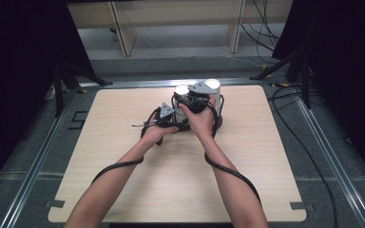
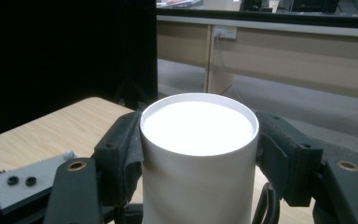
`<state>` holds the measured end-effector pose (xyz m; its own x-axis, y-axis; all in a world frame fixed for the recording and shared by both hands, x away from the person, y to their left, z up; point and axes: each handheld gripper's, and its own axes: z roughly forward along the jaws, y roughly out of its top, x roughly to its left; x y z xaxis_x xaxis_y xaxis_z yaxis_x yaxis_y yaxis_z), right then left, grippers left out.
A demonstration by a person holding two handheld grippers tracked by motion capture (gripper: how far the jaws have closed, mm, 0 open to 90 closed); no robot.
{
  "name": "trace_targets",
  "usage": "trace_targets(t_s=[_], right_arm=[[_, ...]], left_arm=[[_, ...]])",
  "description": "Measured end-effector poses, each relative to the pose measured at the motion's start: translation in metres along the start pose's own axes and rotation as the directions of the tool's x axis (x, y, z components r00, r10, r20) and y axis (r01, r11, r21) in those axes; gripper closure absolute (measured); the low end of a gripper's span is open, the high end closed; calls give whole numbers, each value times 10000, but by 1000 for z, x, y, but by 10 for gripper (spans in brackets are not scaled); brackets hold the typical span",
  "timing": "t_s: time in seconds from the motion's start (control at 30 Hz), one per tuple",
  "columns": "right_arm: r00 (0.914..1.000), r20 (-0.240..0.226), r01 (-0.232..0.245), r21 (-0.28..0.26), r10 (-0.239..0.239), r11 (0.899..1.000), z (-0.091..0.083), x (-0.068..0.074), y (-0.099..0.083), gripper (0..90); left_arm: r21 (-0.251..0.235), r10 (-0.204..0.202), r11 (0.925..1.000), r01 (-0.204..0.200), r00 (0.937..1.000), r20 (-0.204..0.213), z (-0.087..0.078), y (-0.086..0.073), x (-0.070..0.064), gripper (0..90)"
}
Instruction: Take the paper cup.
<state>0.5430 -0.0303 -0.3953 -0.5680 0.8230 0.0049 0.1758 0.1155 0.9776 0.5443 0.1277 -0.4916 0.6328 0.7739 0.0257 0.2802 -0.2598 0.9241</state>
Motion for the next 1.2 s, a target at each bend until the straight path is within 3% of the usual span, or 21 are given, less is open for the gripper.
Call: trace_targets(t_s=[0.03,0.27,0.3,0.33,0.47,0.6,0.73,0.77,0.8,0.83,0.93,1.07,1.13,1.2], right_arm=[[9998,-47,-217,-24,217,9998,-3,2,4,350],[9999,-37,-98,-336,97,9994,-10,5,17,350],[9999,43,133,-441,-131,9989,-10,3,19,351],[10000,-33,-62,-475,61,9989,-11,4,20,351],[9998,15,-174,-582,175,9982,-15,4,25,351],[9997,149,193,-914,-180,9956,-18,0,31,351],[9997,16,-260,-722,262,9971,-22,2,34,352],[9997,16,-260,-722,262,9971,-22,2,34,352],[9998,-58,-187,-856,183,9962,-22,1,35,351],[9998,85,178,-962,-171,9952,-24,0,38,352],[9998,-50,-184,-933,180,9955,-25,2,39,352],[10000,-25,-87,-1005,85,9949,-27,3,43,353],[9998,8,194,-1233,-194,9922,-28,2,47,353],[10000,-15,-53,-1178,51,9930,-29,4,47,352]], left_arm=[[10,6,10000,-6,10000,7,0,0,0,212],[104,-9,9999,9,10000,-27,0,0,0,212],[91,-19,10000,19,10000,-25,0,0,0,211],[-70,-212,9997,212,9998,35,1,0,-2,211],[-33,-241,9997,241,9997,15,1,0,-1,211],[-26,-186,9998,186,9998,-26,1,0,-1,211],[-48,-162,9999,162,9999,-19,2,0,-1,211],[-48,-162,9999,162,9999,-19,2,0,-1,211],[146,85,9999,-84,9999,-65,1,0,0,211],[146,90,9999,-89,9999,-77,1,0,0,211],[121,75,9999,-75,10000,-4,2,0,0,211],[133,66,9999,-66,10000,-1,2,0,0,210],[19,-104,9999,103,9999,40,2,-1,-1,210],[29,-121,9999,121,9999,46,3,-1,-1,210]])
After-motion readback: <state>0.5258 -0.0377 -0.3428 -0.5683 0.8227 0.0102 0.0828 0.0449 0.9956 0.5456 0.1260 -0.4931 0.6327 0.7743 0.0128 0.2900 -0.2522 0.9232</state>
